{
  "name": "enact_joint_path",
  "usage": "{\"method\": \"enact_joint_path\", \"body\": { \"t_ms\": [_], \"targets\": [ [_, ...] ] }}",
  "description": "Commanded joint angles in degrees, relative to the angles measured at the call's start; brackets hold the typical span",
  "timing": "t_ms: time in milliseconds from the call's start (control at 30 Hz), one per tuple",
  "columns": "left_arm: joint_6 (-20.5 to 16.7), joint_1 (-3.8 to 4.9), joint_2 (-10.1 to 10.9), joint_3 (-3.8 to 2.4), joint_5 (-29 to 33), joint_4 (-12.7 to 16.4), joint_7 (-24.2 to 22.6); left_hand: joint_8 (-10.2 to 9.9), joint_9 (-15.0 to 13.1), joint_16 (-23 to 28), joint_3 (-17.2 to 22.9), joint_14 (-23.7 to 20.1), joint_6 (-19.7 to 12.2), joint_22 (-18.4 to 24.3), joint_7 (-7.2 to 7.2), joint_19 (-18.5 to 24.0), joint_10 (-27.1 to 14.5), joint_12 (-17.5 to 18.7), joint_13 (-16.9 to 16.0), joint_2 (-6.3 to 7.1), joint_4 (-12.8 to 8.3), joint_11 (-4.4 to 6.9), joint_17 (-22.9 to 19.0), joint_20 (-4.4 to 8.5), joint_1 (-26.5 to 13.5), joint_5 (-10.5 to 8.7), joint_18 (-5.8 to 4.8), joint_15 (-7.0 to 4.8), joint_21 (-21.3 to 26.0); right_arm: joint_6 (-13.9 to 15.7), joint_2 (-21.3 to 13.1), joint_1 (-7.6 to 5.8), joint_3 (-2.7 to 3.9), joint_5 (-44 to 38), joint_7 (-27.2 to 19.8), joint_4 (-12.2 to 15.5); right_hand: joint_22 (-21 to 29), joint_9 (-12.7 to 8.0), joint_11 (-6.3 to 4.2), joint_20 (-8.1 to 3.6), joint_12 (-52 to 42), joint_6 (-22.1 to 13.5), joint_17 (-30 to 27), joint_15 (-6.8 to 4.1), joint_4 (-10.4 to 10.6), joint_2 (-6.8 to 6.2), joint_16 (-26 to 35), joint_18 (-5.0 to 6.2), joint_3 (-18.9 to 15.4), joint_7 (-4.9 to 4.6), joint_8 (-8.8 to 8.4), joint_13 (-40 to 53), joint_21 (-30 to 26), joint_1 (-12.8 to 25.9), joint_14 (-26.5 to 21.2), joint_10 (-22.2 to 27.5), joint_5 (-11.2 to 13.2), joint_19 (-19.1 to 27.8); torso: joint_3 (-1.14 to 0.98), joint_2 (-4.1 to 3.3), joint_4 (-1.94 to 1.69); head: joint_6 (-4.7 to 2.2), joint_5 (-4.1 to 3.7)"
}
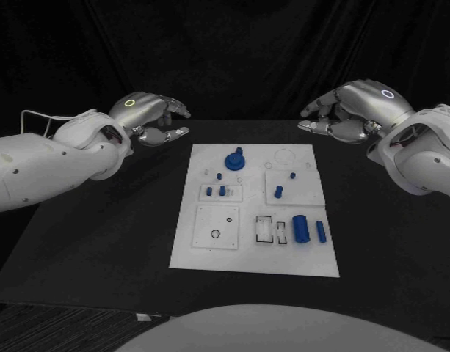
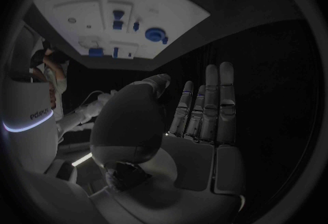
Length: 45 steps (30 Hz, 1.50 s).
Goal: Assemble the parts on the task board
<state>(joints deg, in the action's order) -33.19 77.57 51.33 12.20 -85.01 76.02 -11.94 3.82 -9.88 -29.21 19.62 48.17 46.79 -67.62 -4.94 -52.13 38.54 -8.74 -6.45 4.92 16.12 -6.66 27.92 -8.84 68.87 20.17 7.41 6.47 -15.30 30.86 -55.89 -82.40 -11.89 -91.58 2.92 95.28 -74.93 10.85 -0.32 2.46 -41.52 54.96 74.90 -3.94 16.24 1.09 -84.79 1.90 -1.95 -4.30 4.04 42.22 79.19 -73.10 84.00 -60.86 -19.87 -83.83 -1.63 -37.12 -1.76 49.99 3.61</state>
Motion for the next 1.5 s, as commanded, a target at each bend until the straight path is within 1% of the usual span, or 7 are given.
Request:
{"method": "enact_joint_path", "body": {
  "t_ms": [33, 100, 267, 567, 833, 1100, 1500],
  "targets": [
    [-6.2, -0.25, 1.2, -0.01, 28.3, 2.5, -16.6, 0.0, 0.8, 8.4, -4.4, -8.6, -0.1, 3.8, -3.25, 9.4, -2.5, -1.7, 0.4, -1.23, 0.6, -0.07, -6.2, -2.21, -2.7, 7.6, -2.97, 4.35, 7.3, -0.6, 1.2, -0.33, 0.01, -10.9, -2.2, -1.2, -11.2, -0.4, -0.2, -0.19, 8.7, -1.1, 4.3, -0.23, -0.3, -1.02, 0.9, 0.94, 3.7, 1.66, -0.1, -6.4, -1.7, -7.0, 3.7, 0.0, 5.0, -0.7, 0.03, -0.19, 0.02, 0.01, -0.55],
    [-3.8, -1.0, 1.9, 0.0, 37.6, 3.8, -21.5, 0.1, 1.6, 14.4, -8.3, -17.2, -1.2, 9.0, -4.01, 21.2, -6.6, -1.8, 1.5, -3.16, 0.5, -0.4, -11.4, -4.91, -4.6, 7.71, -3.85, 7.87, 12.1, -2.0, 2.2, -0.39, 0.01, -14.2, -2.6, -2.2, -11.0, -0.5, 0.58, -0.36, 11.5, -1.5, 3.7, -0.56, -0.3, -1.47, 1.4, 1.09, 5.2, 3.89, -0.18, -8.0, -2.4, -8.7, 3.5, 2.2, 5.0, -0.4, 0.05, -0.14, -0.08, 0.01, -0.86],
    [9.0, -3.56, 2.8, 0.02, 61.8, 7.2, -29.9, -0.5, 4.5, 25.8, -14.7, -41.9, -12.0, 41.9, -2.62, 47.3, -24.6, 3.0, 3.9, -6.02, 0.4, 1.36, -23.2, -6.88, -9.8, 3.1, -3.68, 3.49, 13.4, -6.2, 4.2, 0.07, 0.01, -17.6, -3.2, -4.6, -10.7, -0.3, 0.91, -0.41, 22.2, -0.4, 2.2, -0.4, -0.1, -4.55, 2.6, 1.25, 11.3, 4.03, 0.6, -17.4, -4.0, -11.9, 3.1, 2.3, 6.2, 0.0, 0.39, 0.29, -0.38, 0.01, -0.89],
    [28.2, -8.76, 3.5, 0.03, 80.2, 10.9, -37.6, -1.8, 7.8, 28.0, -24.4, -47.4, -28.3, 55.7, 1.37, 51.3, -33.2, 2.6, 4.6, -8.42, 0.7, 4.7, -27.2, -4.3, -11.1, -3.76, 2.27, 0.23, 14.3, -10.3, 6.3, 2.33, 0.01, -19.1, -4.6, -7.7, -10.1, -2.0, 0.98, -0.12, 33.4, -2.9, 0.6, -0.24, -0.1, -8.47, 4.1, 1.77, 14.7, 5.25, 0.15, -27.9, -7.1, -11.6, 2.5, 5.9, 10.2, 0.9, 1.52, 0.7, -0.94, 0.01, -1.85],
    [31.5, -9.95, 3.9, 0.04, 82.5, 10.9, -40.5, -1.9, 7.9, 28.7, -28.1, -48.0, -29.8, 60.6, 3.62, 51.8, -35.1, 0.6, 4.7, -9.93, 0.6, 7.11, -27.7, 2.06, -8.3, -1.34, 0.51, -3.4, 14.6, -15.9, 6.4, 4.18, 0.0, -19.2, -3.5, -8.6, -9.5, -2.6, 0.96, -0.14, 33.9, -2.6, -0.9, -0.19, -0.8, -9.53, 5.3, 2.19, 16.6, 5.67, 0.24, -29.9, -9.8, -11.2, 1.6, 4.5, 10.8, 2.0, 1.78, 0.96, -0.95, 0.01, -3.25],
    [31.3, -10.17, 4.0, 0.04, 82.9, 10.8, -41.3, -1.9, 7.9, 28.3, -30.4, -47.9, -29.2, 62.1, 4.66, 51.8, -36.2, -0.6, 4.8, -10.49, 0.7, 8.4, -27.6, -6.07, -7.0, -0.94, 0.33, -0.38, 14.7, -16.9, 6.7, 5.64, 0.0, -18.1, -3.9, -9.8, -10.1, -2.6, 1.48, 0.02, 32.4, -1.4, 1.3, 0.03, 0.1, -10.2, 3.8, 1.82, 17.8, 5.06, 0.7, -30.2, -8.1, -7.6, 2.6, -0.6, 14.1, 0.8, 1.61, 0.84, -0.77, 0.01, -4.08],
    [30.9, -10.21, 4.4, 0.04, 83.0, 11.1, -41.9, -1.8, 7.8, 27.9, -27.5, -47.7, -27.8, 63.0, 4.15, 51.8, -36.2, -2.5, 4.7, 0.53, 1.0, 7.54, -27.5, -6.41, -4.9, -6.29, 2.2, 0.44, 14.7, -17.9, 7.4, 7.33, 0.0, -17.3, -3.4, -11.5, -10.2, -2.6, 1.63, 0.13, 32.9, -1.2, 1.5, 0.11, -0.5, -10.19, 3.7, 1.77, 18.4, 3.59, 0.64, -30.7, -7.9, -6.9, 2.8, -0.8, 14.8, 0.4, 1.54, 0.79, -0.73, 0.01, -3.94]
  ]
}}
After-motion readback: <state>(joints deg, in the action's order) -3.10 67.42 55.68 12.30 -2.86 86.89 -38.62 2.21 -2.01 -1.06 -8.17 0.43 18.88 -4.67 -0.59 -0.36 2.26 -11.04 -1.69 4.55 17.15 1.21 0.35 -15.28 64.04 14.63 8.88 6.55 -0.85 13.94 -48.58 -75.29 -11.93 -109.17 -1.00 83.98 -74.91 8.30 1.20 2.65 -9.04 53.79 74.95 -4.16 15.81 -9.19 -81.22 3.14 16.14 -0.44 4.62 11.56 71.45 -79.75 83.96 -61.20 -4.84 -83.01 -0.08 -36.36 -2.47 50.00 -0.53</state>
